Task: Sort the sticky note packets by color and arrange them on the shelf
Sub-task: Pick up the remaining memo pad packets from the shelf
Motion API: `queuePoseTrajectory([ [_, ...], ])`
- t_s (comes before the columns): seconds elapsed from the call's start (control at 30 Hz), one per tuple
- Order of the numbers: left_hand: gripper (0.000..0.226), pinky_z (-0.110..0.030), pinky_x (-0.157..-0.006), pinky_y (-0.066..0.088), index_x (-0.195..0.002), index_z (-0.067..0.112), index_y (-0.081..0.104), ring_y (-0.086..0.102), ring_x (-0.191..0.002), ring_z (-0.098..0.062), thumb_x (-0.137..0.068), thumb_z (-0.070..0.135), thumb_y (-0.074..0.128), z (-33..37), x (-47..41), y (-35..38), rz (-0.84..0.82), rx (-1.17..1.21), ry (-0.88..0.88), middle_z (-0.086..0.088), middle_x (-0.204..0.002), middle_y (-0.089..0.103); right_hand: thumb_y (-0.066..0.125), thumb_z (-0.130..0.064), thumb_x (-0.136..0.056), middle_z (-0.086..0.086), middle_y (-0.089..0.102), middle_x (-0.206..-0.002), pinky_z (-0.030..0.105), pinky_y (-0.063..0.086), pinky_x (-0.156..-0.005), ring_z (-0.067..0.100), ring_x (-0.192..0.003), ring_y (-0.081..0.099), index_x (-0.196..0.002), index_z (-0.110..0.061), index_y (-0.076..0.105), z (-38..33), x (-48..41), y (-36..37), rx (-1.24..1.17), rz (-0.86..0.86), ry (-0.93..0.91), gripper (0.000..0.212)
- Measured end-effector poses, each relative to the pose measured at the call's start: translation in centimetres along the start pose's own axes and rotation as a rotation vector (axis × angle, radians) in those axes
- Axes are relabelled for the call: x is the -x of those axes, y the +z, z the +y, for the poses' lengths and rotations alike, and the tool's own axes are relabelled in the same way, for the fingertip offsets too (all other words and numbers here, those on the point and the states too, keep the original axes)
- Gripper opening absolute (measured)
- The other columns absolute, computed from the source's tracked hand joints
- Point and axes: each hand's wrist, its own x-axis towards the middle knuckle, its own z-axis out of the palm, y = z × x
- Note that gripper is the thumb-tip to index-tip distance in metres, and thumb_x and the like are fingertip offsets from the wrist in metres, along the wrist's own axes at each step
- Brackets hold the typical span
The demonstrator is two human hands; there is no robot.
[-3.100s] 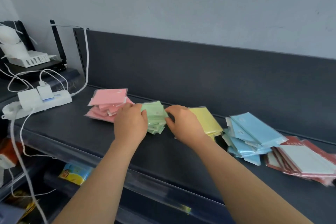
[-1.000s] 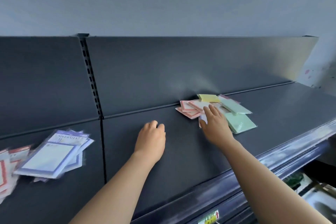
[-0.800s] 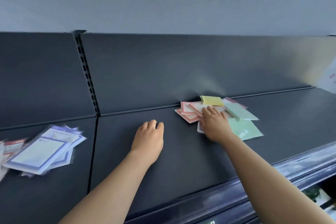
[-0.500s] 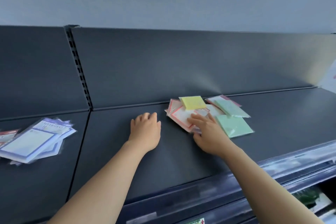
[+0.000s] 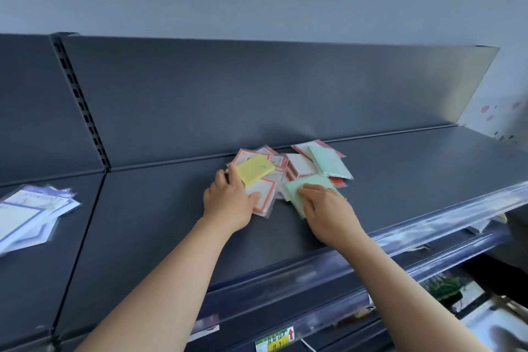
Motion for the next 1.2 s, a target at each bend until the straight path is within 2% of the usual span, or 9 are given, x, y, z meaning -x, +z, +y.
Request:
queuePoseTrajectory([
  [0.1,0.086,-0.041,-0.099,0.036,-0.148,0.009,0.013,0.038,-0.128,-0.034,-0.088,0.051,0.058,-0.7,0.6,-0.9,0.053,0.052,-0.074,-0.014,-0.141,0.037,0.048,-0.016,-0.095,-0.004,0.056,-0.135,0.030,0.040,-0.098,0.021,-0.123,0.049,-0.125,-0.018,0.062,-0.5,0.3,-0.1,-0.129,-0.056,-0.016,0.033],
  [0.2,0.073,-0.040,-0.090,0.041,-0.128,0.008,0.036,0.047,-0.119,-0.034,-0.080,0.051,0.069,-1.6,1.1,-1.5,0.023,0.143,-0.135,-0.012,-0.129,0.049,0.061,-0.034,-0.089,-0.001,0.037,-0.150,0.037,0.030,-0.110,0.024,-0.136,0.034,-0.142,-0.025,0.042,-0.2,-0.1,-0.3,-0.138,-0.079,0.122,0.057],
  [0.3,0.060,-0.035,-0.080,0.045,-0.113,0.009,0.045,0.055,-0.105,-0.029,-0.078,0.049,0.074,-2.3,1.7,-2.1,-0.008,0.190,-0.160,-0.005,-0.114,0.054,0.060,-0.050,-0.086,0.005,0.032,-0.150,0.043,0.030,-0.108,0.032,-0.134,0.031,-0.148,-0.023,0.027,-0.4,-0.4,-0.6,-0.080,-0.160,0.277,0.076],
  [0.57,0.018,-0.031,-0.063,0.042,-0.103,0.015,0.059,0.059,-0.081,-0.021,-0.088,0.025,0.061,-3.9,2.7,-3.1,0.004,0.452,-0.149,-0.001,-0.099,0.064,0.078,-0.046,-0.072,0.008,0.035,-0.142,0.034,0.035,-0.102,0.027,-0.128,0.038,-0.147,-0.020,0.028,-3.2,0.3,-0.3,-0.320,-0.123,0.279,0.094],
  [0.73,0.021,-0.029,-0.055,0.039,-0.106,0.015,0.055,0.054,-0.076,-0.016,-0.088,0.007,0.048,-5.1,3.5,-4.4,0.158,0.629,-0.190,-0.002,-0.099,0.060,0.078,-0.028,-0.077,0.005,0.040,-0.142,0.025,0.034,-0.095,0.021,-0.127,0.041,-0.148,-0.021,0.028,-5.1,-0.1,-0.2,-0.484,-0.098,0.252,0.087],
  [0.87,0.030,-0.035,-0.068,0.051,-0.108,0.017,0.055,0.058,-0.089,-0.023,-0.085,0.001,0.044,-6.7,4.1,-6.0,0.285,0.690,-0.230,0.000,-0.102,0.060,0.070,-0.018,-0.084,0.002,0.046,-0.139,0.007,0.032,-0.091,0.020,-0.126,0.045,-0.146,-0.018,0.030,-7.4,-1.0,0.1,-0.562,-0.033,0.202,0.074],
  [0.97,0.033,-0.037,-0.073,0.054,-0.110,0.018,0.055,0.058,-0.092,-0.021,-0.084,0.001,0.043,-8.3,4.9,-7.2,0.356,0.688,-0.264,0.002,-0.104,0.059,0.064,-0.014,-0.088,0.001,0.049,-0.133,0.024,0.041,-0.089,0.019,-0.122,0.047,-0.146,-0.017,0.032,-9.6,-1.5,0.0,-0.620,-0.010,0.140,0.066],
  [1.1,0.033,-0.038,-0.073,0.055,-0.110,0.021,0.053,0.059,-0.094,-0.019,-0.085,0.004,0.042,-11.1,6.4,-8.7,0.436,0.674,-0.300,0.004,-0.107,0.060,0.062,-0.014,-0.088,0.000,0.058,-0.119,0.013,0.039,-0.061,0.013,-0.095,0.055,-0.135,-0.018,0.047,-12.6,-2.1,0.2,-0.649,-0.013,0.041,0.049],
  [1.2,0.031,-0.046,-0.080,0.056,-0.111,0.024,0.050,0.060,-0.097,-0.020,-0.087,0.006,0.044,-12.8,7.8,-9.9,0.472,0.701,-0.315,0.005,-0.109,0.060,0.062,-0.013,-0.087,-0.005,0.060,-0.106,0.016,0.038,-0.057,0.011,-0.085,0.056,-0.123,-0.021,0.053,-15.1,-2.0,0.4,-0.692,-0.015,-0.006,0.038],
])
